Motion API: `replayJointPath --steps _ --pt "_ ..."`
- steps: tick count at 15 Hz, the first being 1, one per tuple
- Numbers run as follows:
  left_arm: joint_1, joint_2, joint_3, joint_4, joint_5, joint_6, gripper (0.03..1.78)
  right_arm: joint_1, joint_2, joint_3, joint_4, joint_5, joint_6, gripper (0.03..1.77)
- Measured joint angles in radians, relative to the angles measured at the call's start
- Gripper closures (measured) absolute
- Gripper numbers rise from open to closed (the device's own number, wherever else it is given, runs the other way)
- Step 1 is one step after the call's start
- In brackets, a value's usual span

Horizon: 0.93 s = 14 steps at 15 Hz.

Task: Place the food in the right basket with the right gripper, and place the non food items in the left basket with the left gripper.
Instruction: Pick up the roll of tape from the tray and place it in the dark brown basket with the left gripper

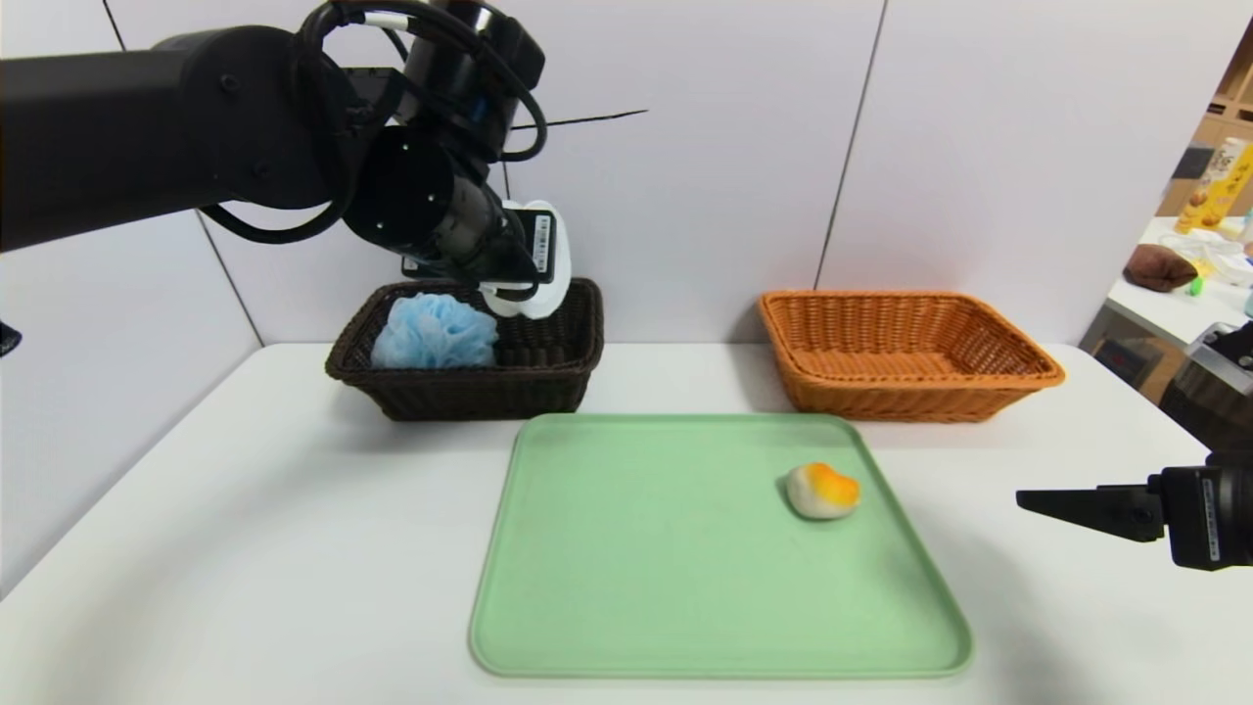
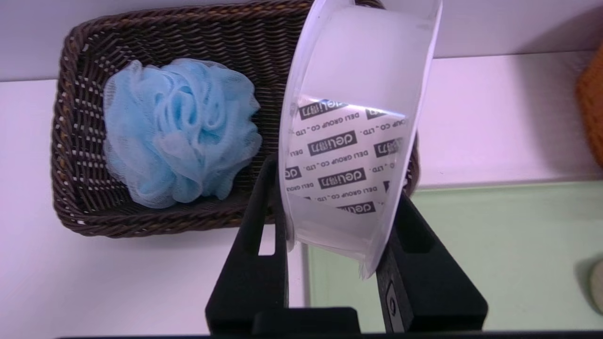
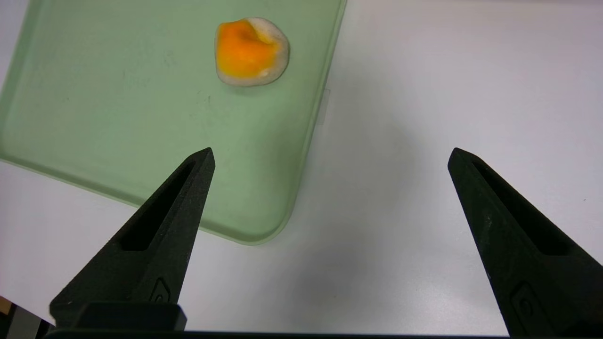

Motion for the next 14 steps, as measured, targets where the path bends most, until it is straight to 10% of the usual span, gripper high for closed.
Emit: replayJointPath --steps 14 --pt "0.105 0.172 0.0 -0.071 -0.013 0.001 1.3 0.0 -0.002 -0.005 -0.004 0.0 0.0 0.09"
